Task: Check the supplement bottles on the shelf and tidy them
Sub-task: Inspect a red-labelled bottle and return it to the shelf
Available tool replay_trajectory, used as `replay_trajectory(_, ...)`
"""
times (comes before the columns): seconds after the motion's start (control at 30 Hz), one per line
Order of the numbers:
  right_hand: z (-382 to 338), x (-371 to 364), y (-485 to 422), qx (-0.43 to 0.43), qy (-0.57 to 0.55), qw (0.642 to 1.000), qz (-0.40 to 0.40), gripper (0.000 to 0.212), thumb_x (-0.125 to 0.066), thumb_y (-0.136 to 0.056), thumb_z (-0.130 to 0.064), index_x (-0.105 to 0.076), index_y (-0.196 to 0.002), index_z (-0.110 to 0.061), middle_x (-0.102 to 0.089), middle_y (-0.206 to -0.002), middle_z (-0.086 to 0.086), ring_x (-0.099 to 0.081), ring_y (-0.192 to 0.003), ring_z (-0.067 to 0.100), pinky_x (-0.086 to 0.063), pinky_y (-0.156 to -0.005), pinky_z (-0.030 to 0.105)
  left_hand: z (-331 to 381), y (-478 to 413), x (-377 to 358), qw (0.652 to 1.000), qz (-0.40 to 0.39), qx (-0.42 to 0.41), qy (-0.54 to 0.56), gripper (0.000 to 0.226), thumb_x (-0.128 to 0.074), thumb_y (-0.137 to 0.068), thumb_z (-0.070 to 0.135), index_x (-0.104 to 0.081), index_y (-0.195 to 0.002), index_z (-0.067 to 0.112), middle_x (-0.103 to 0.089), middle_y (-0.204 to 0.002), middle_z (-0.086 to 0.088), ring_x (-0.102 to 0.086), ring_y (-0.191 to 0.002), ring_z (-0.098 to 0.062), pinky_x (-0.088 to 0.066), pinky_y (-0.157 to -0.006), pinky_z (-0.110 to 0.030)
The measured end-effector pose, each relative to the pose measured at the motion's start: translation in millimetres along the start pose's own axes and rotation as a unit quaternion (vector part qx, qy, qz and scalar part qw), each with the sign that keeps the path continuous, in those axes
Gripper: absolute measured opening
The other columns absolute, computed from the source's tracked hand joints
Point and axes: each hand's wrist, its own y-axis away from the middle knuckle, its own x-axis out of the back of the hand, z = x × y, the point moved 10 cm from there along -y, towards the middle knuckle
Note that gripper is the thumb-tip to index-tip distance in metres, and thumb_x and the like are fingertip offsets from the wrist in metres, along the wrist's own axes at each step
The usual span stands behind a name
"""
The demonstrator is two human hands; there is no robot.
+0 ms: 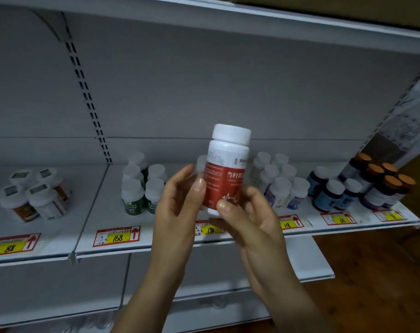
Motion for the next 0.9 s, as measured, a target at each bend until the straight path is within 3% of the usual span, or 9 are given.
replay_trajectory(0.13, -9, 10, 1, 0.092, 0.109, 0.988, 0.056, 0.050, -0.076, -0.071, 0.010, -0.058, -0.104, -0.022, -0.070, -0.101, -0.002, -0.070, -0.087, 0.010, -0.056, -0.068, 0.022, 19, 6, -2, 0.990, 0.001, -0.092, -0.106, 0.053, -0.072, -0.069, 0.046, -0.057, -0.117, 0.033, -0.067, -0.111, 0.014, -0.062, -0.107, -0.004, -0.048, -0.084, -0.016)
replay_trajectory(0.2, -7, 8, 1, 0.127, 0.165, 0.977, 0.053, 0.056, -0.079, -0.069, 0.006, -0.057, -0.103, -0.033, -0.067, -0.106, -0.010, -0.069, -0.098, 0.013, -0.057, -0.075, 0.028, 29, 9, -7, 0.970, 0.000, -0.135, -0.202, 0.052, -0.073, -0.064, 0.050, -0.056, -0.112, 0.040, -0.064, -0.108, 0.024, -0.059, -0.104, 0.002, -0.043, -0.081, -0.008)
replay_trajectory(0.3, -5, 10, 0, 0.144, 0.207, 0.966, 0.058, 0.060, -0.081, -0.068, 0.005, -0.053, -0.100, -0.037, -0.066, -0.107, -0.017, -0.066, -0.102, 0.009, -0.057, -0.079, 0.029, 36, 11, -8, 0.951, 0.011, -0.173, -0.257, 0.055, -0.082, -0.064, 0.042, -0.057, -0.111, 0.033, -0.062, -0.103, 0.027, -0.060, -0.097, 0.003, -0.043, -0.073, -0.004)
replay_trajectory(0.43, -5, 9, -2, 0.139, 0.229, 0.963, 0.046, 0.064, -0.080, -0.071, 0.004, -0.051, -0.105, -0.042, -0.064, -0.111, -0.016, -0.064, -0.105, 0.008, -0.058, -0.078, 0.030, 31, 7, -7, 0.970, 0.001, -0.139, -0.202, 0.057, -0.087, -0.061, 0.031, -0.058, -0.110, 0.034, -0.065, -0.105, 0.024, -0.063, -0.100, 0.000, -0.048, -0.073, -0.007)
replay_trajectory(0.6, -7, 7, 0, 0.157, 0.253, 0.953, 0.047, 0.064, -0.079, -0.075, -0.002, -0.051, -0.123, -0.034, -0.060, -0.122, -0.013, -0.060, -0.112, 0.006, -0.053, -0.088, 0.023, 28, 3, -5, 0.987, -0.012, -0.102, -0.123, 0.057, -0.085, -0.061, 0.021, -0.060, -0.111, 0.030, -0.070, -0.105, 0.015, -0.066, -0.102, -0.006, -0.051, -0.081, -0.015)
replay_trajectory(0.8, -11, 4, 0, 0.170, 0.258, 0.950, 0.044, 0.055, -0.076, -0.074, -0.017, -0.053, -0.123, -0.029, -0.061, -0.122, -0.008, -0.061, -0.112, 0.016, -0.053, -0.090, 0.034, 28, 1, -6, 0.997, -0.017, -0.070, -0.030, 0.046, -0.081, -0.061, 0.017, -0.064, -0.103, 0.017, -0.074, -0.093, 0.008, -0.070, -0.088, -0.006, -0.052, -0.071, -0.014)
replay_trajectory(0.9, -10, 5, -1, 0.170, 0.246, 0.953, 0.050, 0.054, -0.076, -0.072, -0.015, -0.054, -0.119, -0.030, -0.062, -0.119, -0.007, -0.063, -0.109, 0.016, -0.054, -0.086, 0.031, 28, 0, -6, 0.998, -0.019, -0.066, -0.015, 0.042, -0.074, -0.060, 0.018, -0.064, -0.101, 0.017, -0.074, -0.090, 0.010, -0.070, -0.085, -0.004, -0.052, -0.070, -0.013)
